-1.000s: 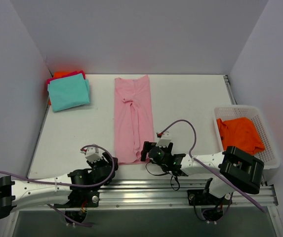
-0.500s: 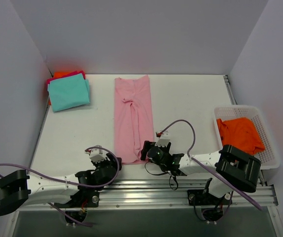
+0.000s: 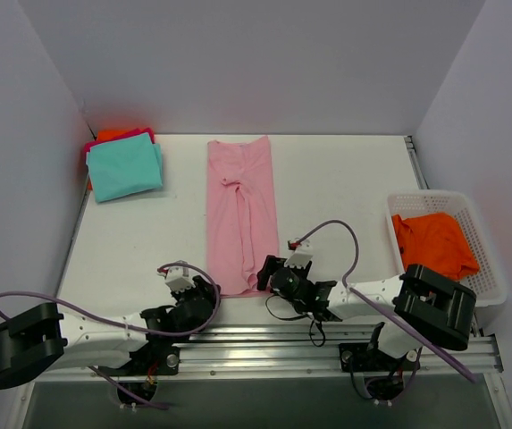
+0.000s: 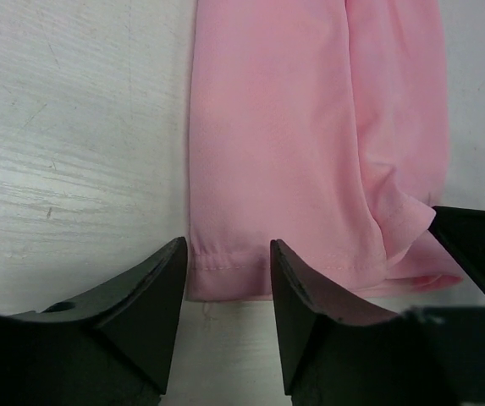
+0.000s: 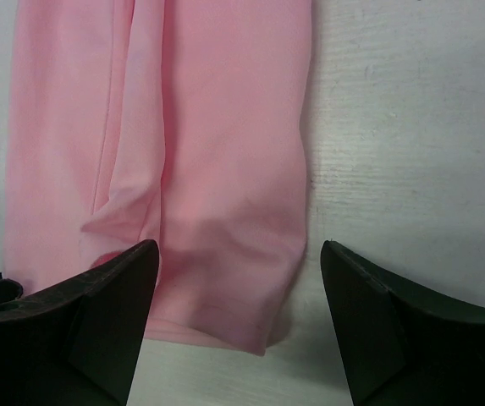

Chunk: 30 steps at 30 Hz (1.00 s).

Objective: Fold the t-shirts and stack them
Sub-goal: Grab the bottom of the folded rectangular tshirt with both arms

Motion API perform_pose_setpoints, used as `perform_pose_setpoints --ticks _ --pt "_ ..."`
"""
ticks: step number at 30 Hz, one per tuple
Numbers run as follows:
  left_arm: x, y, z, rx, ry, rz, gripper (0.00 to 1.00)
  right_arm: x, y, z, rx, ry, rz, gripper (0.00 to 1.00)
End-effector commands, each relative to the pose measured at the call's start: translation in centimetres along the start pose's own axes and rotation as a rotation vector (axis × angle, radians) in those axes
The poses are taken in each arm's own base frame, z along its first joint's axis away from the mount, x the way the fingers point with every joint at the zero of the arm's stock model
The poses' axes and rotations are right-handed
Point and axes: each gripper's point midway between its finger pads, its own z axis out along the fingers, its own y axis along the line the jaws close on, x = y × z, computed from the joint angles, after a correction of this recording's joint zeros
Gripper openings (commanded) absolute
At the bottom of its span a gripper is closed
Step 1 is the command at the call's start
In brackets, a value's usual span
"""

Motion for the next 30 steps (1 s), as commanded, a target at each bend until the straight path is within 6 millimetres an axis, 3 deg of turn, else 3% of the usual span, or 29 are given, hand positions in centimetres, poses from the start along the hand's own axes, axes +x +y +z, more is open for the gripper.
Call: perform_pose_setpoints --ticks 1,8,19,23,26,30 --pt "0.2 -0.3 0.2 0.020 0.013 -0.010 0.51 3.8 -4.4 -1.7 0.108 0.103 -0.031 0.74" --pt "0.5 0.0 0.6 0.014 0.019 -0.005 0.50 4.7 -5.2 -3.3 0.131 0.083 -0.008 0.73" --pt "1.0 -0.1 1.2 0.011 0.030 0.010 0.50 5.2 -5.0 -1.8 0.157 0.083 -0.020 0.69" --pt "0.6 0.0 1.4 0.010 0.029 0.010 0.50 5.1 -5.2 -1.4 0.162 0.089 -0.018 0.56" --pt "0.3 -0.1 1.4 0.012 0.025 0.008 0.49 5.1 -5.3 -1.4 0.168 0.091 -0.017 0.35" --pt "0.2 0.2 1.5 0.004 0.021 0.012 0.46 5.2 -5.6 -1.5 0.178 0.092 -0.024 0.17"
